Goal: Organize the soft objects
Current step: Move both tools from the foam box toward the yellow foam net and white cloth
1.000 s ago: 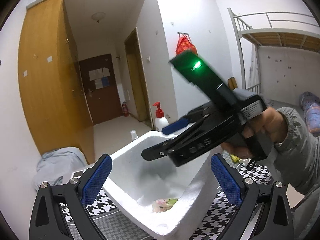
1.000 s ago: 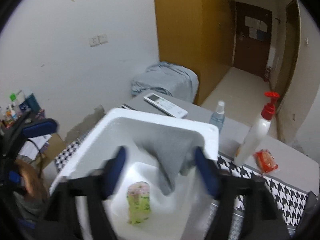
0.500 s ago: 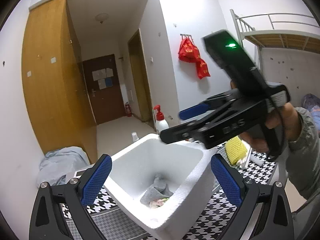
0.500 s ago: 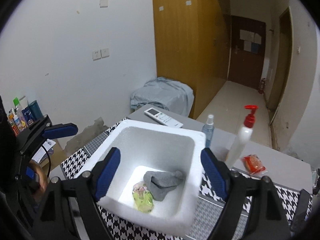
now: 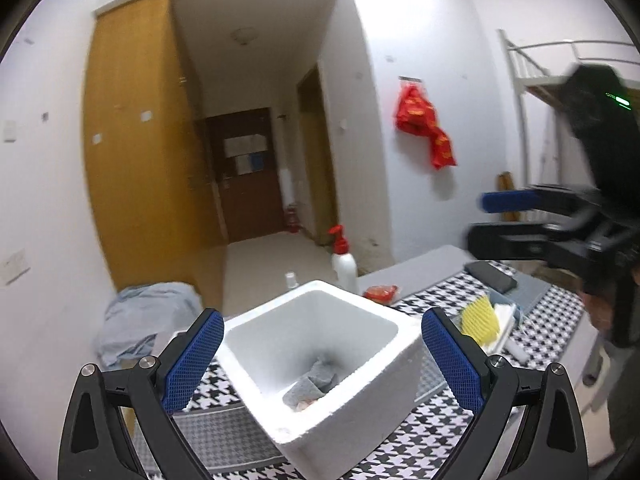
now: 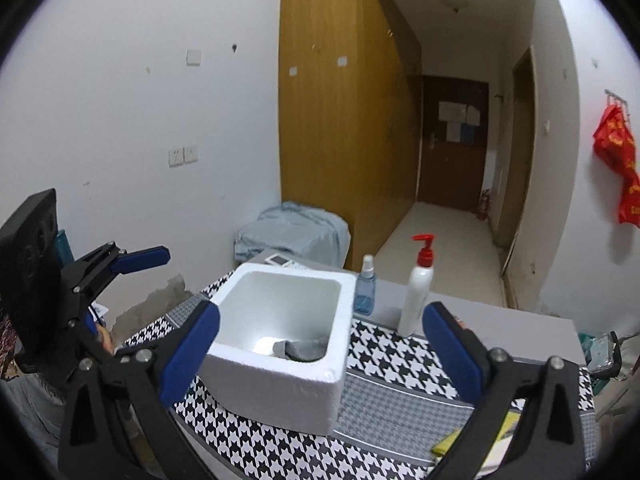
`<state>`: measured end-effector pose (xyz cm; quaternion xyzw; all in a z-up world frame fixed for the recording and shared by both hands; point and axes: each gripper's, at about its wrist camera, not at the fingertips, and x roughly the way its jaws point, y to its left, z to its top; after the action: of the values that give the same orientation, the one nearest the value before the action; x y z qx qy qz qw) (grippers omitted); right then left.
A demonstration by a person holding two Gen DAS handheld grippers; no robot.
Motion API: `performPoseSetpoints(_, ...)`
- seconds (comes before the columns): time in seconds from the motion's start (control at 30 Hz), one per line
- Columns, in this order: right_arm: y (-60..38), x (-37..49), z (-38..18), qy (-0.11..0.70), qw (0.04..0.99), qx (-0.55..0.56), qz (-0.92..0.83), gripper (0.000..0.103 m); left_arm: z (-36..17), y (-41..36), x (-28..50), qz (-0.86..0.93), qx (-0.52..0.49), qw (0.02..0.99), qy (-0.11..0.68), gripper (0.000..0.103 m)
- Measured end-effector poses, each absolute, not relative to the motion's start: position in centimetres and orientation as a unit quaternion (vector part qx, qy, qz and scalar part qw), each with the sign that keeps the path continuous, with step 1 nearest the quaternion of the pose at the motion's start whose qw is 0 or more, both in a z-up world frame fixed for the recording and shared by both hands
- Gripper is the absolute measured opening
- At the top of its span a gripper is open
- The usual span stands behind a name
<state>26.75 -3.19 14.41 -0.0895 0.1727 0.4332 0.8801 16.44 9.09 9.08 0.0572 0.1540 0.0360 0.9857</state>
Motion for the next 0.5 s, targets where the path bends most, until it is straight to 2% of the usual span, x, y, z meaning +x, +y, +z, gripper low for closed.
performPoseSetpoints(0.23,-6.9,24.1,15.4,0.096,0.918,-0.078,0.377,0.103,10.7,8.0,15.2,0.114,0.011,0.987,0.112,0.1)
performPoseSetpoints(0.5,-10.2,22.4,15.2,0.072,0.936,-0.059,0.34,0.103,11.9,6.0,13.1,0.132,-0.005,0.991,0.035,0.102)
